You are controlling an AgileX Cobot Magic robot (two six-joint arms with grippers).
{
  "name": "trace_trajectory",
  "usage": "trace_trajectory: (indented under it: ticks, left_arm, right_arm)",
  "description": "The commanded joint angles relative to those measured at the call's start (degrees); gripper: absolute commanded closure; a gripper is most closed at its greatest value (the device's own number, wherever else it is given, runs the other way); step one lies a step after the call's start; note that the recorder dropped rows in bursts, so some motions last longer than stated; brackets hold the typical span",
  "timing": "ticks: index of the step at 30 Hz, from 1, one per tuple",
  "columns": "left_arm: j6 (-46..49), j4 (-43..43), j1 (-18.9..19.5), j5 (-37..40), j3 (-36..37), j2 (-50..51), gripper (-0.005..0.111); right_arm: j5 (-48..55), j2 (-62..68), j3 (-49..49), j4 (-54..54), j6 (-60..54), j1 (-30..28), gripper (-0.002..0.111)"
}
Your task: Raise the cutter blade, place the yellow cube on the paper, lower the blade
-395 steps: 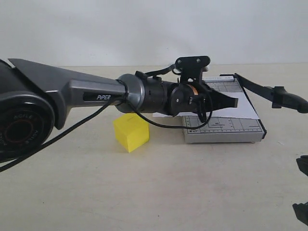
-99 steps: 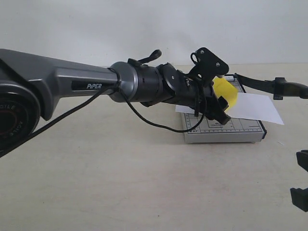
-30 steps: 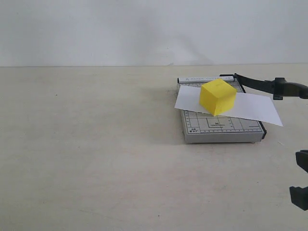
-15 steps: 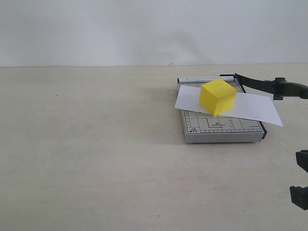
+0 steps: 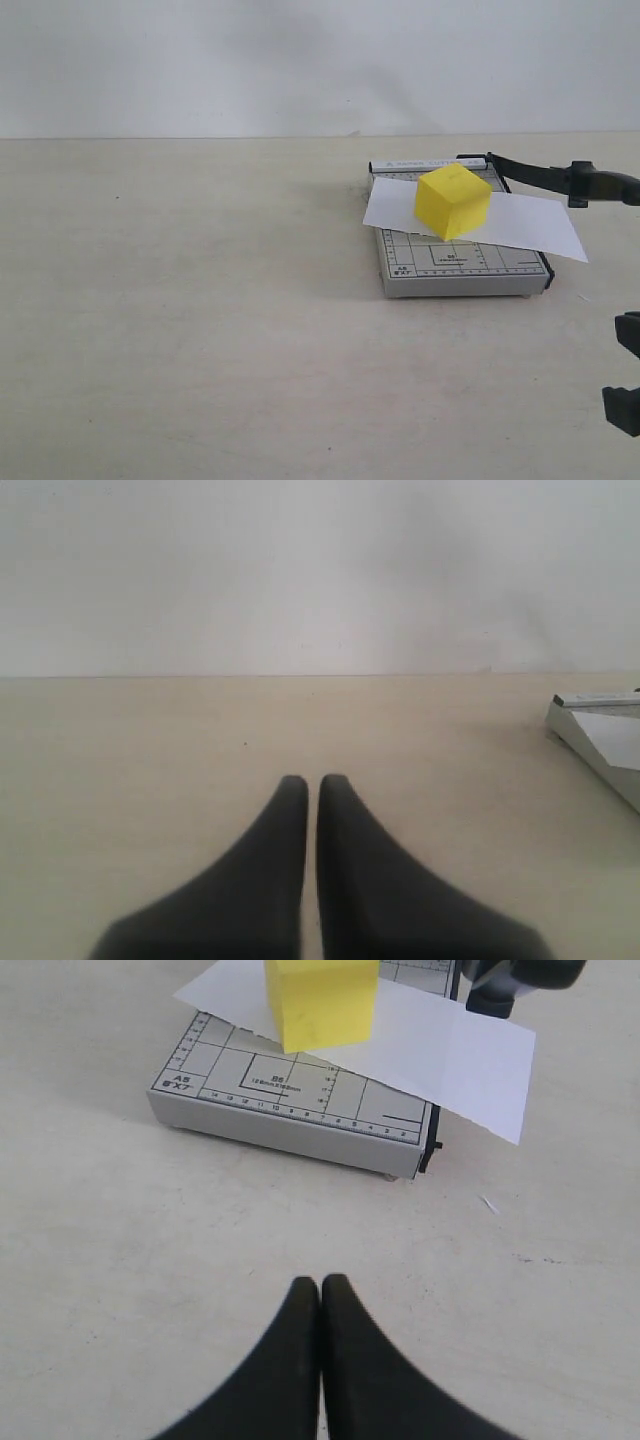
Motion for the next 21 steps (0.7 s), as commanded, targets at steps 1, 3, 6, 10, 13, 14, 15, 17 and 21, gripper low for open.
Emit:
trace_trajectory:
  ticks: [1,3,6,10,13,14,15,17,21]
  left_arm:
    - [-0.04,10.3,-0.14,-0.75,5.66,-6.75,0.102]
    - [-0.04,16.0,-0.14,-0.75,8.22,-9.89,0.102]
    - [-0.04,25.22,-0.14,-0.24,8.22,-12.7,0.102]
    - [-0.04,27.54,-0.14,-0.5,8.22,-12.7,0.102]
    - [-0.04,27.43,-0.14,-0.5,8.22,-12.7,0.102]
    - [-0.04,27.43,-0.14,-0.5,8.22,-12.7,0.102]
    - [-0.04,27.43,-0.14,-0.5,8.22,-12.7,0.102]
    - [-1.58,25.43,-0.14,-1.09,8.22,-12.7,0.102]
    - [-18.83,19.4,0.49,-6.78,8.22,-12.7,0.102]
  right_arm:
    - [-0.24,-0.2,-0.39,0.18,-0.17,-0.11,0.108]
    - [-0.24,-0.2,-0.39,0.18,-0.17,-0.11,0.108]
    - [-0.11,-0.2,-0.39,0.18,-0.17,-0.11,0.108]
    - [-0.21,-0.2,-0.39,0.18,-0.17,-0.11,0.108]
    - [-0.21,-0.2,-0.39,0.18,-0.17,-0.11,0.108]
    - [-0.21,-0.2,-0.39,0.18,-0.17,-0.11,0.108]
    - [-0.21,-0.2,-0.39,0.18,-0.17,-0.11,0.108]
    - [-0.21,-0.2,-0.39,0.18,-0.17,-0.11,0.108]
    - [-0.21,-0.2,-0.39,0.18,-0.17,-0.11,0.108]
